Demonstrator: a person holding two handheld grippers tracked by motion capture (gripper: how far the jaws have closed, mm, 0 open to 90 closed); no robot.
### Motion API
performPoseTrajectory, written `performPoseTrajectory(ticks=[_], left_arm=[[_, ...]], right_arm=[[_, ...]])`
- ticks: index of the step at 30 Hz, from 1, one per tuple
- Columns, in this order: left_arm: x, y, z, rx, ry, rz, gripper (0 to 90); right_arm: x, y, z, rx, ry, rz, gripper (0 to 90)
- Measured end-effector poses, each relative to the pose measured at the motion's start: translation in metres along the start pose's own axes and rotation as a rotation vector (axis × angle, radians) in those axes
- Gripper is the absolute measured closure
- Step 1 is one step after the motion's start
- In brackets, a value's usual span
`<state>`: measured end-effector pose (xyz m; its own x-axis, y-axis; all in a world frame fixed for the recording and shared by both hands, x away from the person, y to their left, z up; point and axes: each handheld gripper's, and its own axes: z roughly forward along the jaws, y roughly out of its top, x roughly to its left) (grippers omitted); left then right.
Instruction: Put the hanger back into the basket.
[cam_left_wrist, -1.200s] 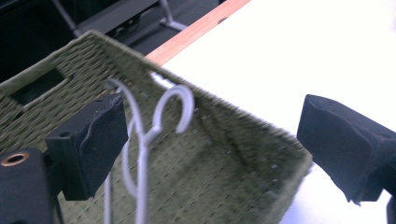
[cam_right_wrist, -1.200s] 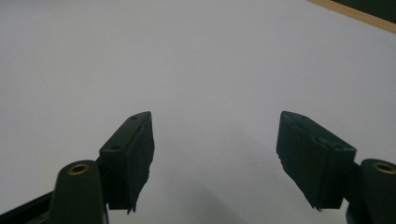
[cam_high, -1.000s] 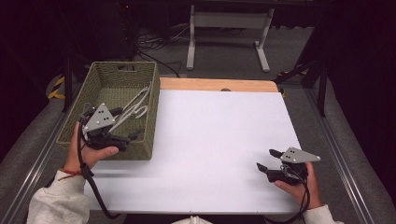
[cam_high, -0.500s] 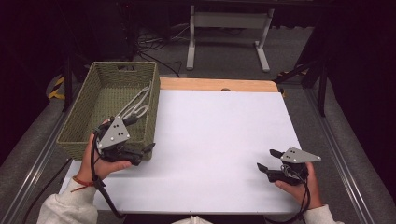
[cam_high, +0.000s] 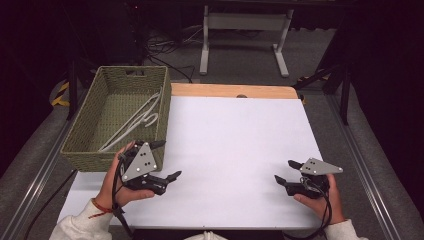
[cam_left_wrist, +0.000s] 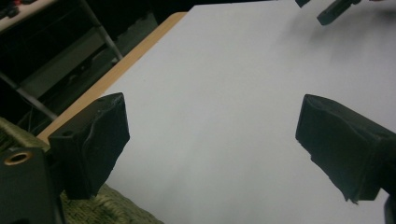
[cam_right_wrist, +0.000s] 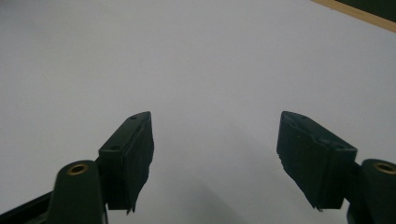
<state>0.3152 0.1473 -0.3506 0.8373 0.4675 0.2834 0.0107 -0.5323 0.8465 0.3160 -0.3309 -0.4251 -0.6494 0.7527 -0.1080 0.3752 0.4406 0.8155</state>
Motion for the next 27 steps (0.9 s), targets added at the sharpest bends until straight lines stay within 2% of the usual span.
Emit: performPoseTrajectory(ticks=[7,9,18,27], left_arm=[[-0.01,-0.007,0.011,0.009,-0.019,0.022,13.7],[-0.013,-0.01,0.015,0.021,-0.04,0.024,13.7],[-0.019,-0.022,0.025,0.053,-0.072,0.018,13.5],[-0.022,-0.038,0.034,0.106,-0.093,0.003,12.4]], right_arm=[[-0.001,-0.001,0.0,0.0,0.001,0.003,27.6],[-0.001,-0.001,0.0,0.0,0.001,0.004,27.6],[-0.002,-0.001,-0.002,-0.005,0.0,0.002,27.6],[0.0,-0.002,-0.002,-0.005,0.012,-0.011,26.8]])
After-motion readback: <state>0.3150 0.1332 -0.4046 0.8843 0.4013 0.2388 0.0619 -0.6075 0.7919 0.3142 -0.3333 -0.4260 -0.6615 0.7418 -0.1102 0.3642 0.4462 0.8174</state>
